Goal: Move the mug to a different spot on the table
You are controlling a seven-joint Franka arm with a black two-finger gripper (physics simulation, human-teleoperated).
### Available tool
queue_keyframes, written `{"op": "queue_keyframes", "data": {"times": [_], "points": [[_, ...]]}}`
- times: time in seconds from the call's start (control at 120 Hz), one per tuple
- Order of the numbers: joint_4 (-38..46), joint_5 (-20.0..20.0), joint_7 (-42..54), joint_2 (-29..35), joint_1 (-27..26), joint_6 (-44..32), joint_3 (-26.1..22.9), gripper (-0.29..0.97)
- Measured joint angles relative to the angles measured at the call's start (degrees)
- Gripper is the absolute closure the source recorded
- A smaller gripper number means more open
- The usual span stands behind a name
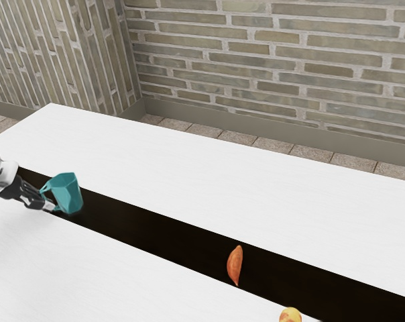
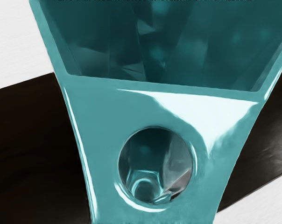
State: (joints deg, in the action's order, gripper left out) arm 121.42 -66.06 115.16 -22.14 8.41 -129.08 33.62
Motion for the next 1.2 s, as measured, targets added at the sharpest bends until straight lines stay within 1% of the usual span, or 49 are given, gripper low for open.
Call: {"op": "queue_keyframes", "data": {"times": [0.467,0.517,0.65,0.775,0.983,1.2], "points": [[-0.04,-0.15,2.25,5.46,-1.71,0.60,-0.15,0.72],[0.00,-0.66,2.76,5.91,-2.27,0.82,-0.23,0.72],[0.62,-3.47,4.80,7.03,-4.17,2.09,-0.40,0.73],[1.16,-5.83,7.38,7.39,-6.92,3.62,-1.11,0.74],[2.81,-7.01,12.66,7.93,-9.38,6.83,-1.95,0.75],[4.54,-8.34,19.50,8.30,-11.15,13.03,-1.97,0.76]]}}
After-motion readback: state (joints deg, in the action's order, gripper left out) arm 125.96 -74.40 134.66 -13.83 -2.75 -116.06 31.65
